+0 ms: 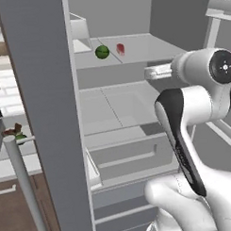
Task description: Place one avocado and one steak in each tupperware on the nearby counter, to pack two identical lunches.
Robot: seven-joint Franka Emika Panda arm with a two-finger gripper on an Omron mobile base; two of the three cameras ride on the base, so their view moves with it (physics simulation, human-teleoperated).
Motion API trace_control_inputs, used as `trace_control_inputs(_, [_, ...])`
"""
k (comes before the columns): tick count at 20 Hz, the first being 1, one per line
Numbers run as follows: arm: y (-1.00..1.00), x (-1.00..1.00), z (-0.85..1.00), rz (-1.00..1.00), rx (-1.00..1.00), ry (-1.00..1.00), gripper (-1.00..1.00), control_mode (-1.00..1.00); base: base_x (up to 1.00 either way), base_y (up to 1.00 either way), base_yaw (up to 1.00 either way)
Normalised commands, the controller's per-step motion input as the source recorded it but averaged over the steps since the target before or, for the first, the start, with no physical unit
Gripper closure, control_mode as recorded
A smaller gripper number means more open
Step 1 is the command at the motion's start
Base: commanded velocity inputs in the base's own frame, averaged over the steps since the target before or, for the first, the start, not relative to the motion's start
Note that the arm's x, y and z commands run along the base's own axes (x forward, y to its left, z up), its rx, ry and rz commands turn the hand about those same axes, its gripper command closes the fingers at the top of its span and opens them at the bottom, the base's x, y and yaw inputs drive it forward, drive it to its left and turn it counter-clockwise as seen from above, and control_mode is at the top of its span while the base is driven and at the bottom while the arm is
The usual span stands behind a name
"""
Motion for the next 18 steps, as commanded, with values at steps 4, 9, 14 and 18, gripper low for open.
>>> trace_control_inputs(4, [0.02,0.91,0.16,-0.01,0.33,0.04,-1.0,-1.0,0.0,0.0,0.0])
trace_control_inputs(9, [0.15,1.0,0.0,-0.06,0.31,0.01,-1.0,-1.0,0.0,0.0,0.0])
trace_control_inputs(14, [0.11,0.73,0.0,-0.08,0.14,0.03,-1.0,-1.0,0.0,0.0,0.0])
trace_control_inputs(18, [0.01,0.61,0.0,-0.01,-0.01,0.09,-1.0,-1.0,0.0,0.0,0.0])
